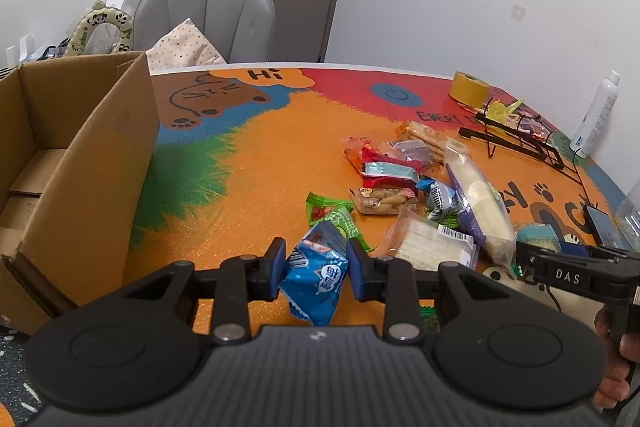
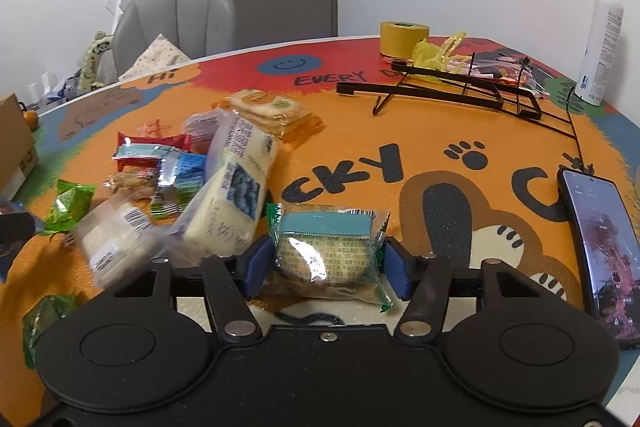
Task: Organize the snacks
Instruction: 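Close the left gripper on the blue packet while the right gripper grasps the cake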
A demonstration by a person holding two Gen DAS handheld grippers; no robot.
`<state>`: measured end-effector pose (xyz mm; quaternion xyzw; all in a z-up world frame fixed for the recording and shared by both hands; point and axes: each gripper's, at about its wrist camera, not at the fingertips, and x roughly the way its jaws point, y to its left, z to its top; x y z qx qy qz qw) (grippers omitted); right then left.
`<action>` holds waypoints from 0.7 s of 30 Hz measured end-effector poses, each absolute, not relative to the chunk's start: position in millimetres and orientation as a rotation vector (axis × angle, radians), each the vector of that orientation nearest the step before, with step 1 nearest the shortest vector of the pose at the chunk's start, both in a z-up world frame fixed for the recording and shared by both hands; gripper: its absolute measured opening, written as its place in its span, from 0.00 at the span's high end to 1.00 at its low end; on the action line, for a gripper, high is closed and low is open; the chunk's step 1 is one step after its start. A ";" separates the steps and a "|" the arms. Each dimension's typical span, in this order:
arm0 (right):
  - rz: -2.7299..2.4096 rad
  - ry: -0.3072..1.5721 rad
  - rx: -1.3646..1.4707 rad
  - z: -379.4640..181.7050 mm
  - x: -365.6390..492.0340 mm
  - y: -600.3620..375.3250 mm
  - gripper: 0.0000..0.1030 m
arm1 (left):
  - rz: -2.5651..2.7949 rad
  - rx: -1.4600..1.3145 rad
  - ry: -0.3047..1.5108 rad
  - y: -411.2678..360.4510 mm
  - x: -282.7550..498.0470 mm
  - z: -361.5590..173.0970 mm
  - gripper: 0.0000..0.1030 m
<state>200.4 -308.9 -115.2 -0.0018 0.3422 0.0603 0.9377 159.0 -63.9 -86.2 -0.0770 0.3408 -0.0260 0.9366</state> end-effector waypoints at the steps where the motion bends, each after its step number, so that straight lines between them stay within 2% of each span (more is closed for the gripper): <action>1: 0.123 0.696 -0.006 -114.7 199.4 -308.1 0.47 | -0.054 -0.157 0.693 -63.7 157.6 -85.3 0.69; 21: 0.130 0.602 0.070 -77.5 177.8 -304.7 0.49 | -0.074 -0.178 0.597 -42.2 132.6 -58.4 0.70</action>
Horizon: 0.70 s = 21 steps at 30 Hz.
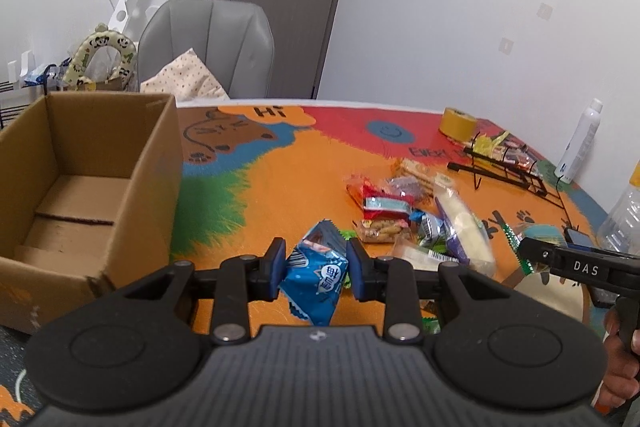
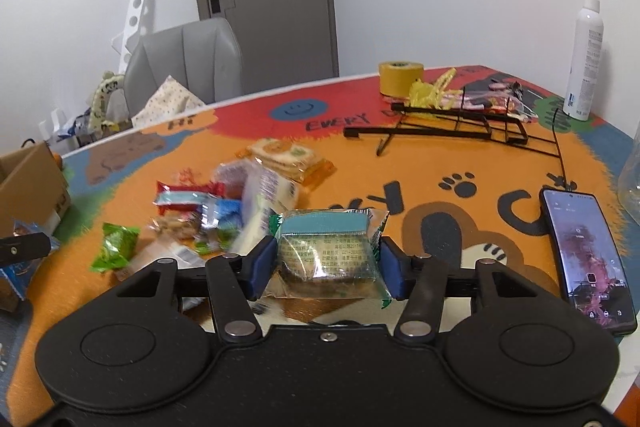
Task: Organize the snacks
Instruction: 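Close the left gripper on the blue packet while the right gripper grasps the cake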
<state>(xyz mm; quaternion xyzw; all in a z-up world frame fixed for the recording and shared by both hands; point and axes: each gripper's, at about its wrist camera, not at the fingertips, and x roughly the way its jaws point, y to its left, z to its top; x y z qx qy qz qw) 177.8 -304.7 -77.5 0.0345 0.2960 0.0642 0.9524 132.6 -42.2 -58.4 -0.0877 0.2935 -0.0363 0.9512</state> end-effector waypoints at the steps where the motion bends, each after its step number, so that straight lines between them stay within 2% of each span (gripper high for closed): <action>1: 0.132 0.598 0.070 -75.8 176.7 -302.2 0.49 | -0.074 -0.180 0.590 -40.8 130.9 -56.6 0.70; 21: 0.280 0.514 0.062 -38.4 162.7 -229.2 0.49 | 0.032 -0.183 0.472 21.0 94.1 -24.6 0.70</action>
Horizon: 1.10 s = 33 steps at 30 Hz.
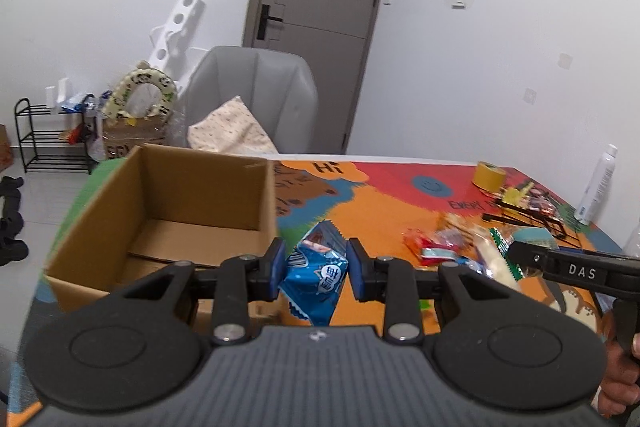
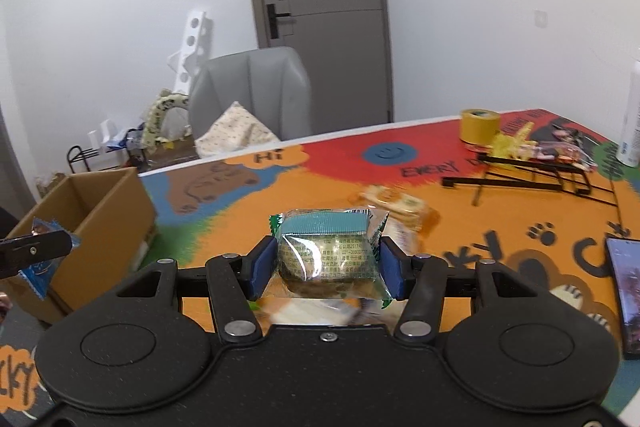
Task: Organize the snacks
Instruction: 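Carry both packets over the cardboard box and open both grippers to drop them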
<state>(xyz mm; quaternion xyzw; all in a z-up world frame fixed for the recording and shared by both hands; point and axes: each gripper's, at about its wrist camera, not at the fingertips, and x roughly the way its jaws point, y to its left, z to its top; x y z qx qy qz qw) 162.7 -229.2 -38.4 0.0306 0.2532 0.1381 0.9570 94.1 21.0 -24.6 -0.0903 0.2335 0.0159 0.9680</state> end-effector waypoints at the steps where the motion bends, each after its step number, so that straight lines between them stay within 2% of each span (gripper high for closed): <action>1: 0.291 0.512 0.063 -37.7 162.5 -224.6 0.49 | 0.040 -0.184 0.471 24.6 94.2 -24.4 0.70; 33: 0.503 0.471 -0.007 -7.0 158.2 -93.2 0.49 | 0.198 -0.245 0.489 132.4 112.7 -25.2 0.69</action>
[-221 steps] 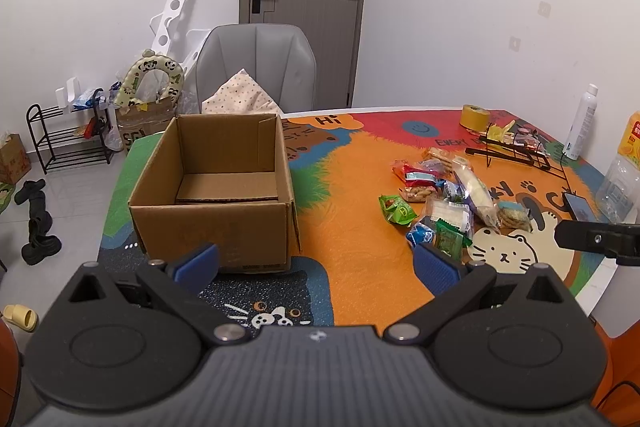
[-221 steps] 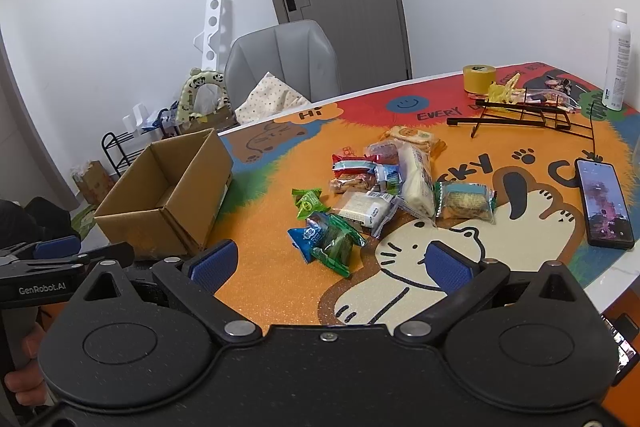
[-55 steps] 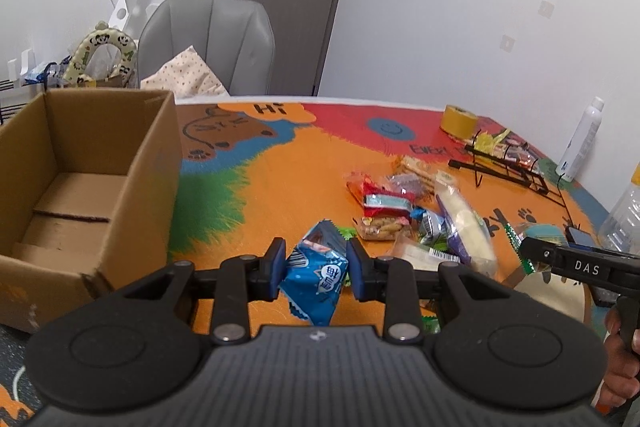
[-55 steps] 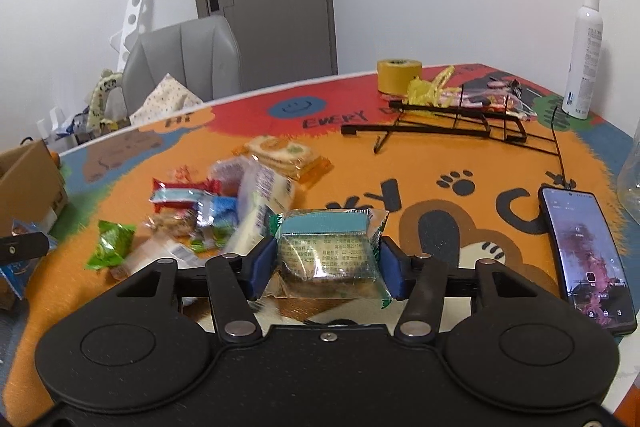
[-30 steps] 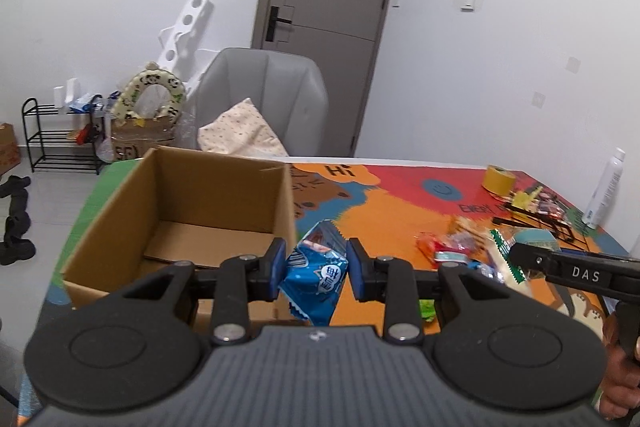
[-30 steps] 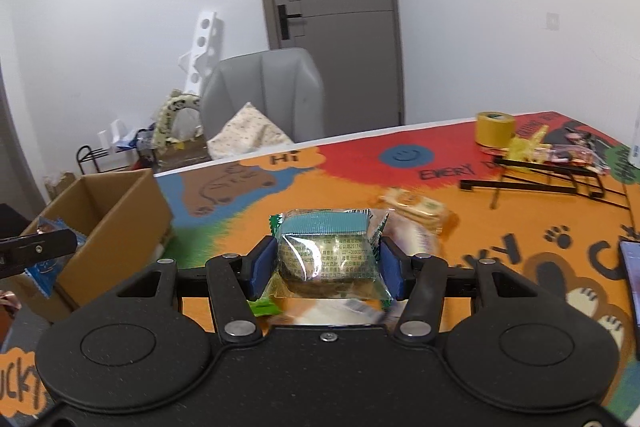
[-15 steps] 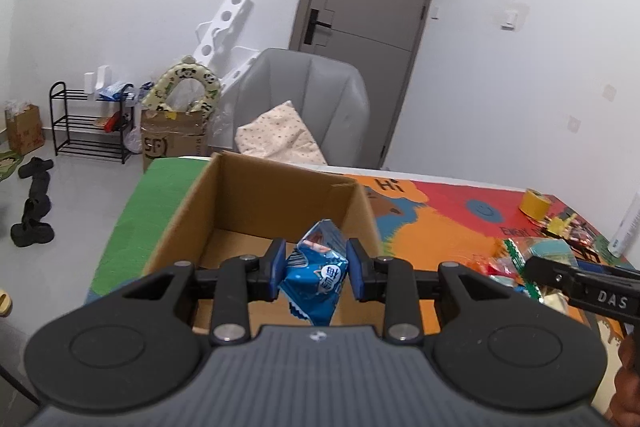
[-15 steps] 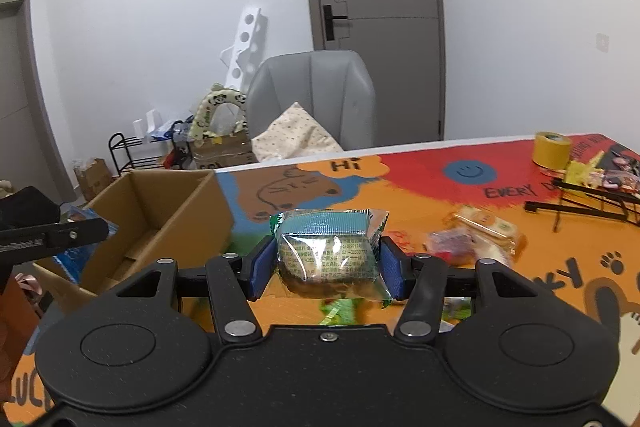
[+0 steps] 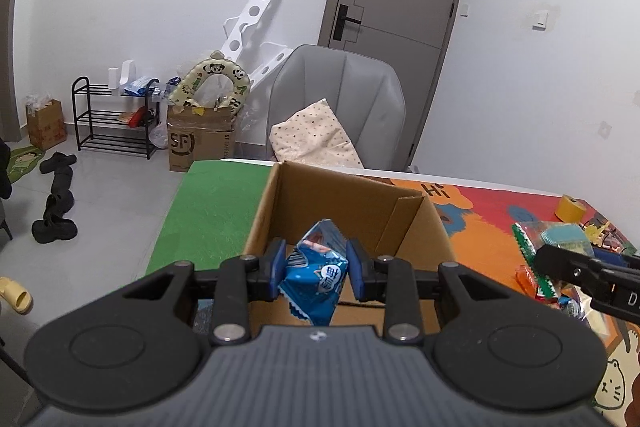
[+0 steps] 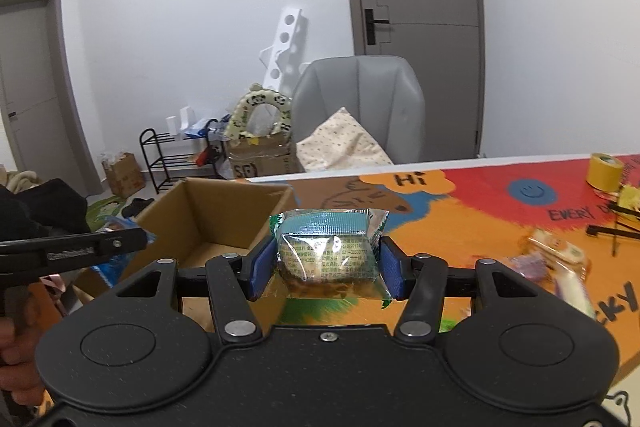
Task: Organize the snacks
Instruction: 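Carry both packets over the cardboard box and open both grippers to drop them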
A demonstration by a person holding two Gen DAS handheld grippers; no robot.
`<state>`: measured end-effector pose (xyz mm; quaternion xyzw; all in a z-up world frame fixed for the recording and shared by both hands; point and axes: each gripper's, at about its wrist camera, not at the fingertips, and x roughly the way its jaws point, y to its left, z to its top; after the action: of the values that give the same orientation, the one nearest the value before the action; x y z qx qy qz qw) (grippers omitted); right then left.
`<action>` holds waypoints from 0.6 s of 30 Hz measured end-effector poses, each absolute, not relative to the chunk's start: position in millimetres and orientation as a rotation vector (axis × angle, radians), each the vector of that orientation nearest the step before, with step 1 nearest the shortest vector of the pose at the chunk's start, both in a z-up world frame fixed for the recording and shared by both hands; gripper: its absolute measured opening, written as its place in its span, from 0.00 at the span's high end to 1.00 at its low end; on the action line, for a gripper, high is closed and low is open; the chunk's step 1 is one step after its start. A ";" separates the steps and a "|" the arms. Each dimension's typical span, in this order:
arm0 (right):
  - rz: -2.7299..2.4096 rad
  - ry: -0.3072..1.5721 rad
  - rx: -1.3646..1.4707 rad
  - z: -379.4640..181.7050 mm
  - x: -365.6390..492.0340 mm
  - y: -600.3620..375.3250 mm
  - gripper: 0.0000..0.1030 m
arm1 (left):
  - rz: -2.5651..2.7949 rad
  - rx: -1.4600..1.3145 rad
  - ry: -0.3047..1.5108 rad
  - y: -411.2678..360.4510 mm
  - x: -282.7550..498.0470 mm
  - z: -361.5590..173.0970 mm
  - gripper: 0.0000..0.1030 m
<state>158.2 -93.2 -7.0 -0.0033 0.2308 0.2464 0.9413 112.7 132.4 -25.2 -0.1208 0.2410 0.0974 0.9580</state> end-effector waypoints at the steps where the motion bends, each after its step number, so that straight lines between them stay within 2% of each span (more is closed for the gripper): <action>1: 0.506 0.468 -0.009 -5.8 158.6 -90.1 0.49 | 0.192 -0.246 0.493 133.1 113.9 -25.2 0.69; 3: 0.513 0.466 -0.008 -3.4 158.4 -85.2 0.49 | 0.184 -0.249 0.500 134.2 116.7 -24.5 0.69; 9: 0.551 0.468 -0.010 3.2 158.3 -67.7 0.49 | 0.190 -0.279 0.471 142.1 103.6 -15.1 0.59; 11: 0.567 0.469 -0.010 4.9 159.3 -61.0 0.49 | 0.200 -0.284 0.458 145.7 96.6 -11.2 0.51; 15: 0.604 0.467 -0.001 9.9 160.5 -45.3 0.49 | 0.240 -0.291 0.438 154.8 82.2 -4.4 0.42; 18: 0.633 0.468 0.009 12.7 160.7 -34.6 0.49 | 0.274 -0.294 0.434 163.1 76.8 -2.5 0.30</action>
<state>160.7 -34.6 12.7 0.0046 0.2278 0.3084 0.9236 76.8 163.1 -2.5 -0.1449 0.2141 0.1351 0.9565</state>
